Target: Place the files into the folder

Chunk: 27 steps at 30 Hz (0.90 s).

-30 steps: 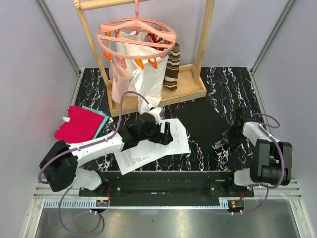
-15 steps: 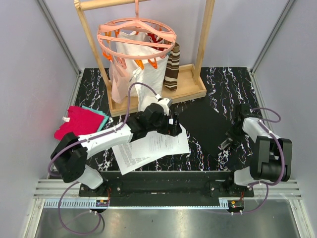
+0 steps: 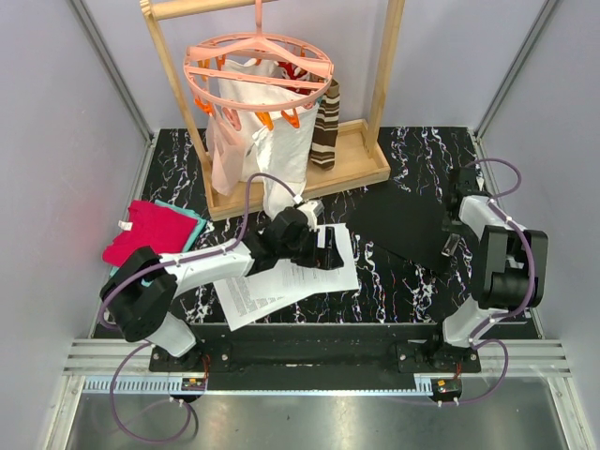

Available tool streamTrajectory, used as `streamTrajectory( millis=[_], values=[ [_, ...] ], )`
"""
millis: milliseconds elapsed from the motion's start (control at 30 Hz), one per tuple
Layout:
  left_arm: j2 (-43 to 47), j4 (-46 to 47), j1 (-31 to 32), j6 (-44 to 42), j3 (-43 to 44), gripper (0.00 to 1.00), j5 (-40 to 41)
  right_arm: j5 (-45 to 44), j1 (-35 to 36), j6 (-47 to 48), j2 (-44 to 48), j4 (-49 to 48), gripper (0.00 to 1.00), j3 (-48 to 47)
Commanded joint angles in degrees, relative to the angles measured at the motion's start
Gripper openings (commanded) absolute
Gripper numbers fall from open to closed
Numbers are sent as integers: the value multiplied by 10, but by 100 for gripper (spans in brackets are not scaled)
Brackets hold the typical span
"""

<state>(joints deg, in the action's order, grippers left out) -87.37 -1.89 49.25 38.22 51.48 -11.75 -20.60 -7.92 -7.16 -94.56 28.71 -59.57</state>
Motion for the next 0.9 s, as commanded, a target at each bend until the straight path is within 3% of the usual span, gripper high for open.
streamTrajectory(
  millis=[0, 200, 367, 400, 467, 500, 600, 667, 800, 867],
  values=[
    [40, 40, -2, 8, -18, 89, -7, -72, -4, 95, -3, -58, 0, 12],
    [70, 38, -2, 0, -42, 89, 0, -98, -4, 188, 36, -119, 0, 51],
    [88, 36, -1, -5, -59, 89, -1, -39, -4, 128, 55, -104, 1, 55],
    [91, 34, -2, -6, -59, 89, -3, 12, -4, 114, 62, -95, 14, 44],
    [95, 34, -2, -6, -61, 89, -5, 28, 3, 56, 83, -88, 28, 33],
    [99, 34, 0, -6, -61, 89, -6, 25, 7, 30, 87, -79, 42, 21],
    [112, 39, 0, -2, -68, 89, -6, 97, 26, -74, 79, -59, 52, -28],
    [118, 43, 0, -3, -70, 89, -8, 145, 38, -137, 53, -102, 80, -49],
    [129, 24, 0, -10, -63, 89, -11, 122, 65, -166, -19, -147, 82, -117],
    [140, 23, 0, -10, -67, 89, -10, 143, 65, -207, -76, -154, 75, -175]
  ],
)
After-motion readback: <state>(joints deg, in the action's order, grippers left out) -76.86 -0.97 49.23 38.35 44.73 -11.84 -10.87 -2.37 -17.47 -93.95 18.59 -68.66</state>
